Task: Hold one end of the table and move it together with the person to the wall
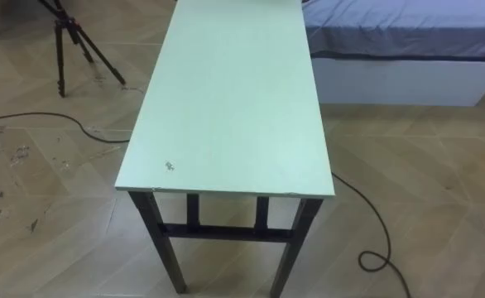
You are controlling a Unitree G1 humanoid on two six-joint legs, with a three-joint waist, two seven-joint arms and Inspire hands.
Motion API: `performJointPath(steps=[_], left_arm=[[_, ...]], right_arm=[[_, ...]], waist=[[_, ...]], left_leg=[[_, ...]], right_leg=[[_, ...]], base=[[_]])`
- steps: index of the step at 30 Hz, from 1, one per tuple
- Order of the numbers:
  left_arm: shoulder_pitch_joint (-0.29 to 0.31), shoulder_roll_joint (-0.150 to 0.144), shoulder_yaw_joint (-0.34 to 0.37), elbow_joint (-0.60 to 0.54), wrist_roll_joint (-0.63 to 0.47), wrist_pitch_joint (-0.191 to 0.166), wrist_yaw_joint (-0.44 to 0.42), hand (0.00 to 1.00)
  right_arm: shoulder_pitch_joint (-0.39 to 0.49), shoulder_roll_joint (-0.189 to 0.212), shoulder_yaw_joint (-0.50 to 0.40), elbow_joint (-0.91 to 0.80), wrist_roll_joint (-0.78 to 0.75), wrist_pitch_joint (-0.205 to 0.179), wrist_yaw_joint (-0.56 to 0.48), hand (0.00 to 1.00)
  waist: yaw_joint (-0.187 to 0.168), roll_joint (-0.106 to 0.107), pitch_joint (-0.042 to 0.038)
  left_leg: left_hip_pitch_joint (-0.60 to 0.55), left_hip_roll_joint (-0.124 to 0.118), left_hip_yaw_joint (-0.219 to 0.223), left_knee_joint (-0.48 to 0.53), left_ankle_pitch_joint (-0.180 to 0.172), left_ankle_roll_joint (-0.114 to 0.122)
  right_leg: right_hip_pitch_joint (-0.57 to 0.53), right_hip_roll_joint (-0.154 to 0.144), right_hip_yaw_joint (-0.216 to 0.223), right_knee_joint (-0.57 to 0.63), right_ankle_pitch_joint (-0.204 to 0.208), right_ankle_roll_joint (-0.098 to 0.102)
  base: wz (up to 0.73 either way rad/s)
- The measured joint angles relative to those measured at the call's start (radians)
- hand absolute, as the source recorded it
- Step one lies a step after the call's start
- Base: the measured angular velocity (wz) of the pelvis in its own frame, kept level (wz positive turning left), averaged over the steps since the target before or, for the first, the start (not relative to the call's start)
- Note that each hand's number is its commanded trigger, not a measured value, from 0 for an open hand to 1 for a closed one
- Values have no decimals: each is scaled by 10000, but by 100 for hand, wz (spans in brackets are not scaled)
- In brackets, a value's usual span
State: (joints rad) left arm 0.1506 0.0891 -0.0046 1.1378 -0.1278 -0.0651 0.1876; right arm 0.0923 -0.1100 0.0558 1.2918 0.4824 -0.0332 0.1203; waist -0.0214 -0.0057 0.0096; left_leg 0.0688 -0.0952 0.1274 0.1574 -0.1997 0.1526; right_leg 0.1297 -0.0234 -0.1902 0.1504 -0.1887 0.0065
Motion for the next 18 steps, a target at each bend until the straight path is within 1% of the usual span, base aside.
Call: performJointPath(steps=[2,7,9,10,12,16,17,18], left_arm=[[8,0,5,12,3,0,-20,0],[39,1,-12,19,-16,6,-128,0],[40,54,-84,46,-481,45,-459,0],[26,78,-78,90,-822,122,-648,0],[-12,141,-79,207,-1291,238,-950,0],[-15,218,-113,322,-1997,438,-1489,0],[-13,235,-128,369,-2240,462,-1668,0],[-11,270,-183,420,-2584,500,-1837,0]], right_arm=[[7,1,-4,0,-22,1,18,0],[11,10,4,0,-88,10,57,0],[1,11,-1,0,-83,49,49,0],[-14,9,-9,0,-96,85,49,0],[-28,1,-24,1,-116,134,74,0],[-24,-31,-115,-26,-128,162,335,0],[-23,-53,-118,-38,-121,201,399,0],[-33,-96,-120,-38,-75,254,505,0]], waist=[[11,-34,-14],[14,-79,-13],[1,-68,-12],[-5,-87,-24],[-21,-85,-24],[-46,-40,-16],[-44,15,3],[-45,15,-7]], left_leg=[[23,0,14,-34,0,0],[66,1,39,-92,0,0],[32,1,31,-93,-1,2],[15,0,29,-90,-2,2],[-22,0,25,-64,-1,2],[-62,-1,-2,-45,-2,2],[-63,-2,-3,-48,-2,3],[-60,-3,-3,-50,-5,6]], right_leg=[[-3,2,28,1,0,0],[-62,25,174,3,0,0],[-85,65,156,7,0,0],[-68,60,153,15,1,0],[-76,45,170,7,0,-1],[-100,13,148,6,0,0],[-101,13,159,6,0,0],[-106,19,213,7,0,0]], base=[[-2],[-2],[0],[0],[2],[2],[0],[0]])
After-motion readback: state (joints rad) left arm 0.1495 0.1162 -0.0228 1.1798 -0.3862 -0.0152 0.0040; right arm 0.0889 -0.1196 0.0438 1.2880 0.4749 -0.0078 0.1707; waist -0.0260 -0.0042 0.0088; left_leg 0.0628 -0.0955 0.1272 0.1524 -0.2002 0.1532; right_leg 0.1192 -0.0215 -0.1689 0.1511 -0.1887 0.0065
